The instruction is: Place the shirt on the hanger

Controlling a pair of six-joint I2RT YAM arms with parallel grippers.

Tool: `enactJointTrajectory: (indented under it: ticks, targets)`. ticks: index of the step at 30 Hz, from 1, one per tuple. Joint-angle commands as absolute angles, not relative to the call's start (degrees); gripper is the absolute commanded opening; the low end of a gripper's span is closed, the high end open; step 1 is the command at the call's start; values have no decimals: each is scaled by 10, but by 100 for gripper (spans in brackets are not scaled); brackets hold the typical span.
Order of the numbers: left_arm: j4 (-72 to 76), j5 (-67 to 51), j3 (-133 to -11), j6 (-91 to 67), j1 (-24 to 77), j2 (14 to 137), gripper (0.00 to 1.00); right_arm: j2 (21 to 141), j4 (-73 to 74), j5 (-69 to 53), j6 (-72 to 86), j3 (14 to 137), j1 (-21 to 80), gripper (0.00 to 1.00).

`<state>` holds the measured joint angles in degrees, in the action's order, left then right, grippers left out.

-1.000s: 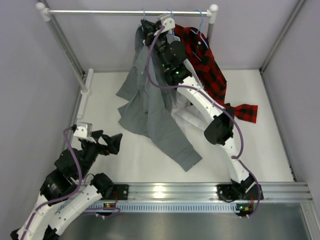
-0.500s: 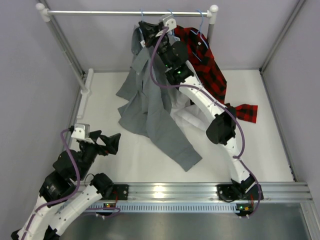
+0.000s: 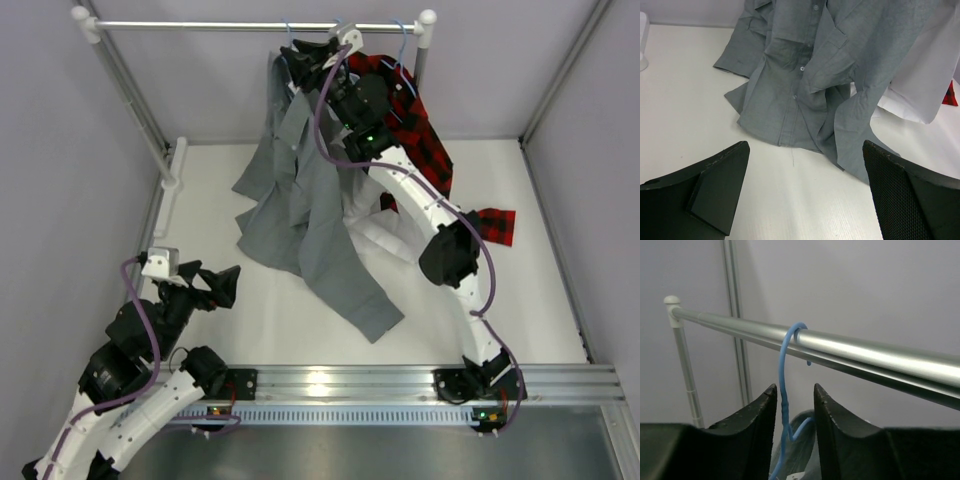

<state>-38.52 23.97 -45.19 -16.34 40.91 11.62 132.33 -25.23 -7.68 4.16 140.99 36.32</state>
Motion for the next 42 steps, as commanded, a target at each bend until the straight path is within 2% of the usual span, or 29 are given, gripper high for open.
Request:
enactJointTrajectory:
  ticks: [1,5,6,9,17,20,24,28,29,31,38,42]
  targets:
    - [-355,250,-450,-158,407,117,98,1274,-234,-90,44,1401,352,36]
    - [-356,262,-449,-159,405,120,98,1247,-217,-97,34,1390,352,57]
    - [-356,271,-450,-159,403,122,98,1238,-215,-98,31,1376,352,76]
    - [-356,284,-452,-163,388,133,98,1202,-205,-98,25,1348,352,99]
    - [-357,282,-455,-167,302,156,98,1129,-141,-120,18,1333,354,99]
    - [-357,294,-456,-170,288,156,98,1098,-80,-127,19,1332,359,99]
    - [-357,311,-459,-176,266,174,98,1007,51,-62,5,1288,377,99]
    - [-359,313,-463,-184,209,214,98,856,105,11,-21,1102,382,99]
    - [-359,309,-464,-184,198,220,98,820,107,32,-23,1017,382,100]
    - [-358,298,-464,-186,168,237,98,725,116,120,-25,915,383,99]
    - [-358,303,-466,-180,157,271,98,467,235,385,-31,720,382,99]
    - [-358,301,-462,-173,128,268,98,369,304,422,19,646,382,99]
